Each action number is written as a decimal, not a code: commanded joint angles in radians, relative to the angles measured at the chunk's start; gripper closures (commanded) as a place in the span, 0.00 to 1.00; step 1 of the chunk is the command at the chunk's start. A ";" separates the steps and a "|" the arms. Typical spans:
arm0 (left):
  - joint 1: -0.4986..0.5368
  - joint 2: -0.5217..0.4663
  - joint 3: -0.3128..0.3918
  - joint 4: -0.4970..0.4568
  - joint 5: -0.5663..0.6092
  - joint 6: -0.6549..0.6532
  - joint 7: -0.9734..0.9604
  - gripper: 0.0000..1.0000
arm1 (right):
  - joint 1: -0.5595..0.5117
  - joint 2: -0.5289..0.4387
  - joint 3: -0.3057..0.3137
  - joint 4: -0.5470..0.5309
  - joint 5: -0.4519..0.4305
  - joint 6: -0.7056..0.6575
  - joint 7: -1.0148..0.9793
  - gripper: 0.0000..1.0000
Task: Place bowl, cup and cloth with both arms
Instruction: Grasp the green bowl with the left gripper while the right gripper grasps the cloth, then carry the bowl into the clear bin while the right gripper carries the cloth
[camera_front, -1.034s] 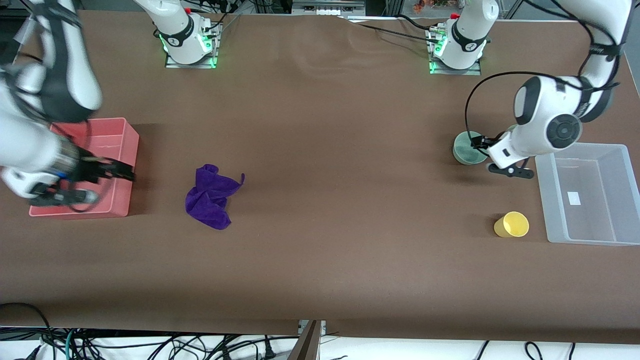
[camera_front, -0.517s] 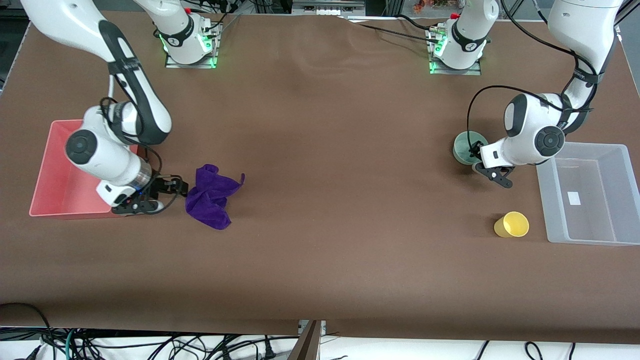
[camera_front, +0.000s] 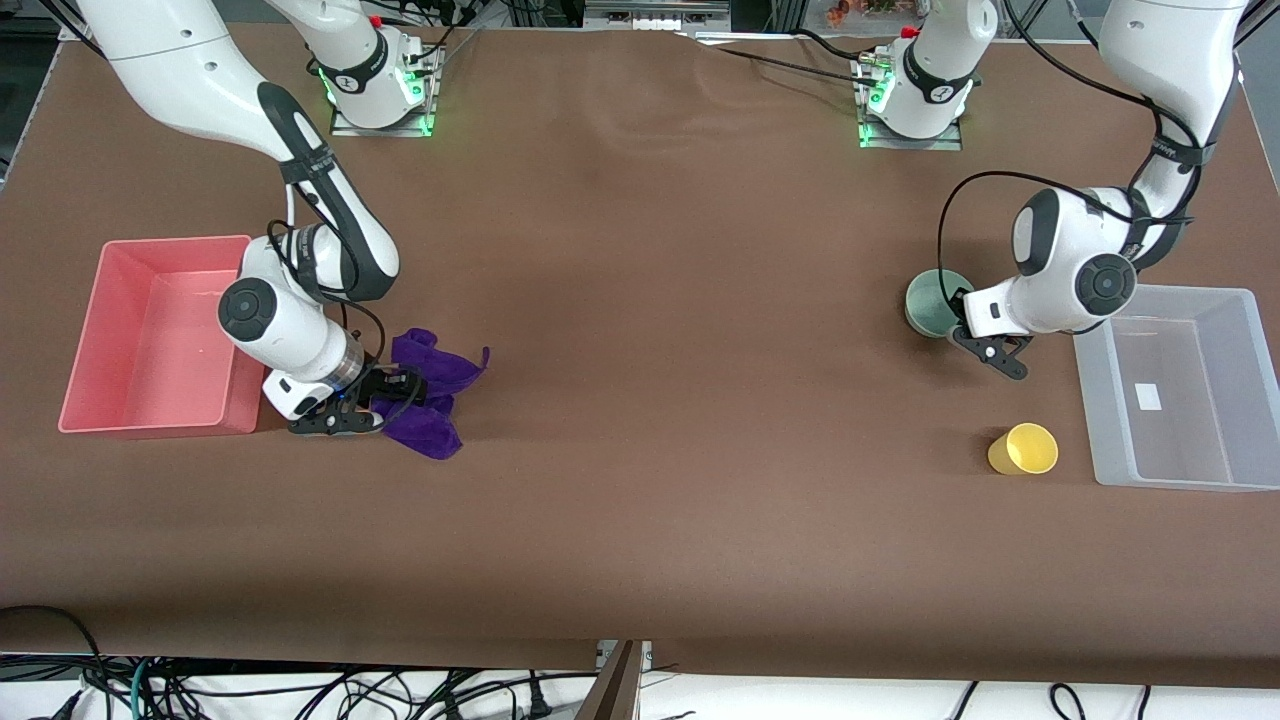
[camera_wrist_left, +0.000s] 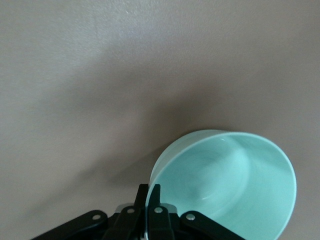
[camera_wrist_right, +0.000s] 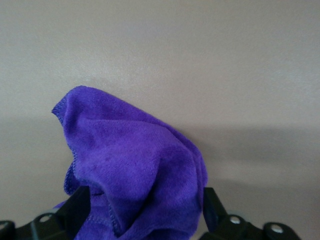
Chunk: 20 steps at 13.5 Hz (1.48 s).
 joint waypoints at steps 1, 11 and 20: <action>0.002 -0.063 -0.008 0.159 0.014 -0.277 0.017 1.00 | -0.003 0.014 0.001 -0.004 0.013 0.013 0.008 0.51; 0.212 0.081 0.005 0.667 0.214 -0.567 0.315 1.00 | -0.035 -0.034 -0.002 0.262 0.001 -0.360 -0.065 1.00; 0.471 0.382 0.002 0.753 0.162 -0.144 0.557 1.00 | -0.122 -0.124 -0.227 0.670 -0.048 -1.163 -0.575 1.00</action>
